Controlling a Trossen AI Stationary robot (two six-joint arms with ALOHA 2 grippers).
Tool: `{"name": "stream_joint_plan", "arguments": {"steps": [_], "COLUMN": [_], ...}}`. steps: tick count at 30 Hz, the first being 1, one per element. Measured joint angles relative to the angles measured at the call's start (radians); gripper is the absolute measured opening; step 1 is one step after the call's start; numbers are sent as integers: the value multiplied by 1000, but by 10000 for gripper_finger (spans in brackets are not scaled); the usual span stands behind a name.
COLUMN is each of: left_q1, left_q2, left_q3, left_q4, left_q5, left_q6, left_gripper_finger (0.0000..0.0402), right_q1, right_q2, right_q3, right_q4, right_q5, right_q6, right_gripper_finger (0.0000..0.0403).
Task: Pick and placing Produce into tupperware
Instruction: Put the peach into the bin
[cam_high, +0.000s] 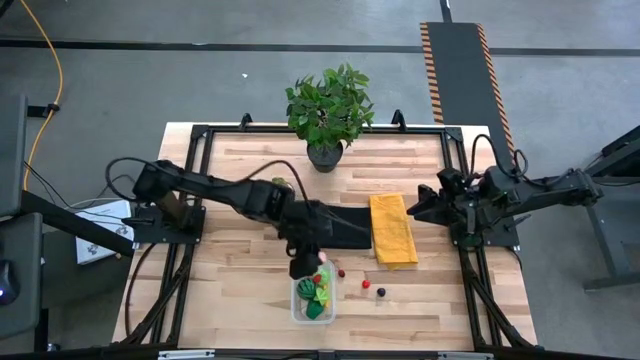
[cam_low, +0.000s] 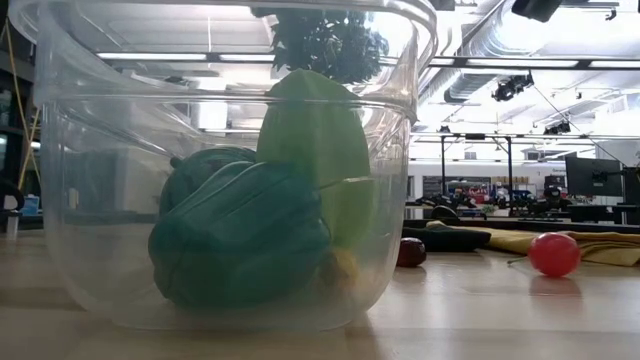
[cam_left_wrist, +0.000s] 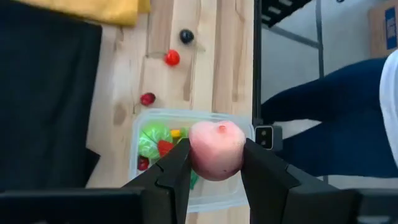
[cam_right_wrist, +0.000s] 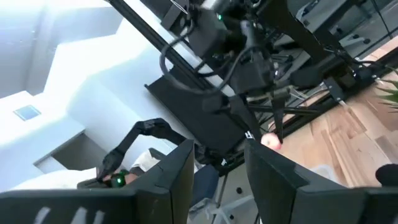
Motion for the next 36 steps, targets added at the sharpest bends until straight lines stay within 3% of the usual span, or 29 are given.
{"name": "stream_joint_plan", "arguments": {"steps": [20, 36], "left_q1": [-134, -137], "left_q2": [216, 261], "left_q3": [0, 0], "left_q4": [-107, -99], "left_q5": [-132, -199], "left_q6": [-93, -126], "left_gripper_finger": [113, 113], "right_q1": [0, 0], "right_q2": [-33, -33], "right_q3": [0, 0], "right_q4": [-66, -78], "right_q5": [-17, -17], "right_q6": [-3, -45], "right_gripper_finger": [133, 133]}}
